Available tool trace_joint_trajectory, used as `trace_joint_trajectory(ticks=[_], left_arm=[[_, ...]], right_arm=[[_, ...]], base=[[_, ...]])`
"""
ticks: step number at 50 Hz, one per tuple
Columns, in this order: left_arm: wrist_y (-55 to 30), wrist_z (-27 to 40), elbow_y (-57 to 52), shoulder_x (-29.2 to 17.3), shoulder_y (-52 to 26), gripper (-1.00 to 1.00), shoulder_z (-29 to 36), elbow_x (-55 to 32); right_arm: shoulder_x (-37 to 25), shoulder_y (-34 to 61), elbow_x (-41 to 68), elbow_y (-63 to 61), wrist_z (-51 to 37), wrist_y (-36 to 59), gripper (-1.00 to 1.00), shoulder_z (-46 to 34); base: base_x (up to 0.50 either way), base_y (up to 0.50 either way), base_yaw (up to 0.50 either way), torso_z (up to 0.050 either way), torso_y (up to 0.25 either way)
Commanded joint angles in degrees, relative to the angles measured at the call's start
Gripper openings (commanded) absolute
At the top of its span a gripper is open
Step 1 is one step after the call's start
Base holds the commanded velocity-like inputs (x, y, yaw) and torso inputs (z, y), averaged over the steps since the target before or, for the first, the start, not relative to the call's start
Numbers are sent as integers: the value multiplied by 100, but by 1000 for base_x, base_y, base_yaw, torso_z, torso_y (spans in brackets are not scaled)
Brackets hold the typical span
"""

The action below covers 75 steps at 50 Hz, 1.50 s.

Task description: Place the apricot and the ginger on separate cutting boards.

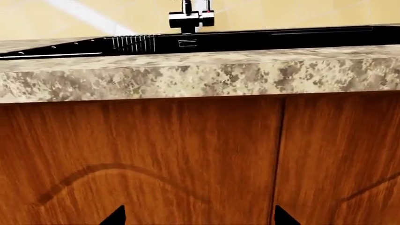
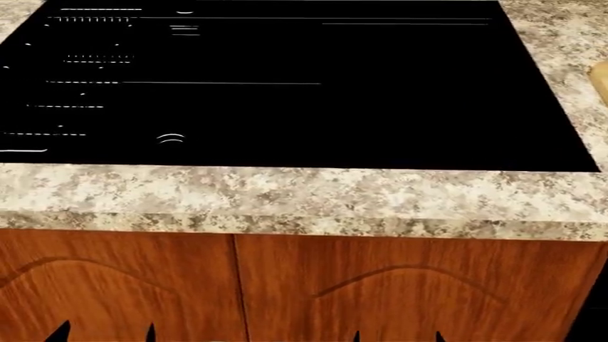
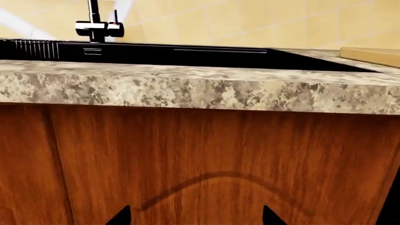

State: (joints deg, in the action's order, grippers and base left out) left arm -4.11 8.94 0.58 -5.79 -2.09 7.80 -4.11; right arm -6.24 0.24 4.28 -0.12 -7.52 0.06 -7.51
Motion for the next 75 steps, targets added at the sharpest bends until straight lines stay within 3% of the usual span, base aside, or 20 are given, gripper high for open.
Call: trace_joint_trajectory(ticks=[1,75], left_arm=[[152,-79,12,23,42,100,-58,14],[176,229,-25,-310,50,100,268,-391]], right_arm=[[45,15,-16,-5,68,46,100,48],[-270,69,224,11,-299,39,100,-352]], base=[[0,438,0,0,0],[0,438,0,0,0]])
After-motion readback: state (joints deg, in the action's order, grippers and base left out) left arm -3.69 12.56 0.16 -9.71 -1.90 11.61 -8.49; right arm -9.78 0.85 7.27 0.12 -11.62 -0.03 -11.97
